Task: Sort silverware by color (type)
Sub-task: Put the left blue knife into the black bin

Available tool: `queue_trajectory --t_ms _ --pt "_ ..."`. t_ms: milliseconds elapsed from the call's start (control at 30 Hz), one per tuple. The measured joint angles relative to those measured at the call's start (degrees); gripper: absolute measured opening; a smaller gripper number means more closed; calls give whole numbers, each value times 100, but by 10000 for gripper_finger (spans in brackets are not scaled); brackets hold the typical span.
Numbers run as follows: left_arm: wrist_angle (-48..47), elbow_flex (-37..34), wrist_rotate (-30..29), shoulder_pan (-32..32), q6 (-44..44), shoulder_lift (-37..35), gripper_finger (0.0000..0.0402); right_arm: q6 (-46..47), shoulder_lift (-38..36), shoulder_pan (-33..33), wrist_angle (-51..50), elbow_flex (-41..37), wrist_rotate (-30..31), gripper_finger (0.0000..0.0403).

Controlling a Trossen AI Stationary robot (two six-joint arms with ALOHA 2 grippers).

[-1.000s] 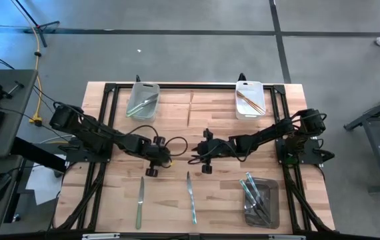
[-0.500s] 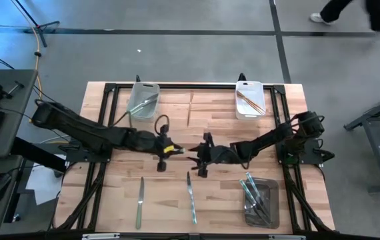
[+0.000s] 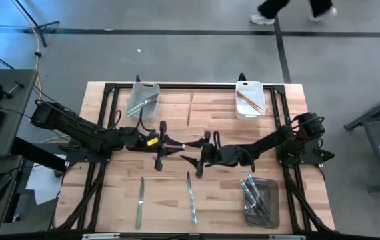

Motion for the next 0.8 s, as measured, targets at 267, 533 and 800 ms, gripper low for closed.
queue_trajectory --t_ms 267,533,800 --pt "661 -94 -106 29 275 29 36 -4 0 -186 383 0 -1 231" --pt "894 -91 -107 218 317 34 36 -222 0 -346 420 314 -148 230" --pt "1069 -89 -105 221 405 33 36 -244 0 -472 56 581 -322 131"
